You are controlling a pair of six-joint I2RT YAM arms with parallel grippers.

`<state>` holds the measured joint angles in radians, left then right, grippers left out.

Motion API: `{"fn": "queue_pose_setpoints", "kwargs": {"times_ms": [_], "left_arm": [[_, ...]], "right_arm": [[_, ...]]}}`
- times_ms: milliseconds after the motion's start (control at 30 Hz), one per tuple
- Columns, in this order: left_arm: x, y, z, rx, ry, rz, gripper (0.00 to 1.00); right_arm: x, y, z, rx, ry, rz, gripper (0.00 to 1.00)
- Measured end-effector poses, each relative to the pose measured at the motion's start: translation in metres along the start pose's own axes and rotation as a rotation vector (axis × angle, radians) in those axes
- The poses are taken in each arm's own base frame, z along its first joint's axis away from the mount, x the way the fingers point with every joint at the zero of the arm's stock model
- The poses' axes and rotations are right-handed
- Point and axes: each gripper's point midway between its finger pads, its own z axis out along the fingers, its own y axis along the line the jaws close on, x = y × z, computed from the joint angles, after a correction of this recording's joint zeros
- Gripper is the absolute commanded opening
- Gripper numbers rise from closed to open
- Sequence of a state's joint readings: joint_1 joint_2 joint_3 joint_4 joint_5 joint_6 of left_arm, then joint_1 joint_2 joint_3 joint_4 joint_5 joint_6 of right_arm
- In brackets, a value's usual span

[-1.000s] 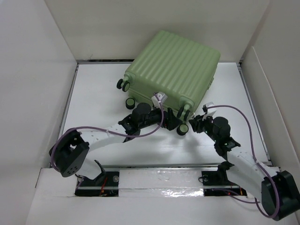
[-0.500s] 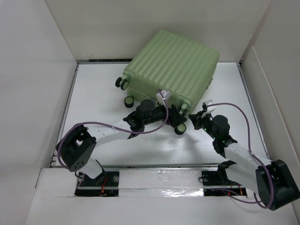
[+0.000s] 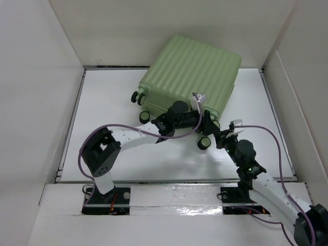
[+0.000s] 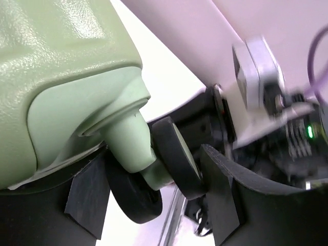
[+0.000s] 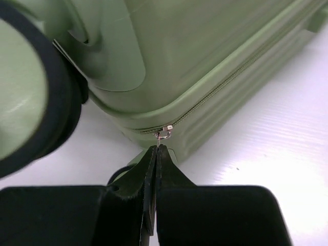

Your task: Pack the luggage

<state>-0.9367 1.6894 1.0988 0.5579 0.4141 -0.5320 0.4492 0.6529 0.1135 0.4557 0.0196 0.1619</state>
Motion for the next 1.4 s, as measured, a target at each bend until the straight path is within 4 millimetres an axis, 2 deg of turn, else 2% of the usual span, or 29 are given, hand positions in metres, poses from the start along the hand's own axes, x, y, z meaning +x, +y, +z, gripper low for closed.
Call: {"fn": "queue_pose_setpoints", "kwargs": {"times_ms": [100,167,300,367,400,433,467,633,767,833,933,1000,1100,1200,1233,1267,1300,1333,1400], "left_arm": [[0.002,-0.008,0.018,-0.014,0.040,-0.026,0.35],[0.000,-0.010,0.027,-0.037,0.052,-0.037,0.34],[-0.005,-0.008,0.038,-0.087,0.076,-0.057,0.34],[-0.005,-0.007,0.040,-0.106,0.093,-0.069,0.43],[-0.006,-0.007,0.040,-0.112,0.095,-0.070,0.51],[-0.007,-0.007,0.042,-0.125,0.104,-0.083,0.65],[-0.006,-0.008,0.044,-0.123,0.115,-0.090,0.70],[-0.004,-0.009,0.047,-0.095,0.145,-0.033,0.89],[-0.011,-0.002,0.042,-0.095,0.125,0.004,0.99],[-0.013,-0.001,0.030,-0.067,0.094,-0.018,0.99],[-0.034,0.003,-0.006,-0.039,0.029,-0.079,0.99],[-0.055,0.009,-0.037,-0.028,-0.033,-0.114,0.99],[-0.105,0.025,-0.083,-0.045,-0.206,-0.090,0.94],[-0.143,0.040,-0.129,-0.096,-0.357,-0.057,0.64],[-0.149,0.043,-0.142,-0.115,-0.389,-0.054,0.49],[-0.152,0.046,-0.154,-0.146,-0.418,-0.055,0.44],[-0.155,0.052,-0.164,-0.198,-0.448,-0.052,0.44],[-0.156,0.057,-0.174,-0.258,-0.472,-0.055,0.49],[-0.159,0.073,-0.198,-0.417,-0.527,-0.068,0.74]], "right_arm": [[0.004,0.002,-0.005,0.041,-0.003,-0.003,0.00],[0.008,0.010,-0.005,0.040,0.003,0.003,0.00],[0.010,0.012,0.002,0.122,-0.024,0.029,0.00],[0.012,0.015,0.005,0.159,-0.041,0.033,0.00],[0.012,0.015,0.007,0.184,-0.054,0.042,0.00],[0.013,0.017,0.009,0.199,-0.064,0.043,0.00],[0.015,0.019,0.011,0.220,-0.071,0.036,0.00],[0.008,0.016,0.020,0.368,-0.198,0.134,0.00],[0.004,0.018,0.022,0.386,-0.243,0.166,0.00],[0.006,0.026,0.021,0.351,-0.225,0.154,0.00],[0.008,0.044,0.020,0.260,-0.195,0.145,0.00],[0.009,0.050,0.016,0.225,-0.183,0.140,0.00],[0.008,0.056,0.011,0.183,-0.162,0.132,0.00],[0.009,0.062,0.009,0.143,-0.141,0.121,0.00],[0.011,0.063,0.008,0.131,-0.131,0.115,0.00],[0.010,0.063,0.008,0.126,-0.133,0.117,0.00],[0.010,0.063,0.007,0.120,-0.129,0.115,0.00],[0.010,0.063,0.007,0.113,-0.126,0.114,0.00],[0.010,0.062,0.006,0.101,-0.121,0.112,0.00]]}}
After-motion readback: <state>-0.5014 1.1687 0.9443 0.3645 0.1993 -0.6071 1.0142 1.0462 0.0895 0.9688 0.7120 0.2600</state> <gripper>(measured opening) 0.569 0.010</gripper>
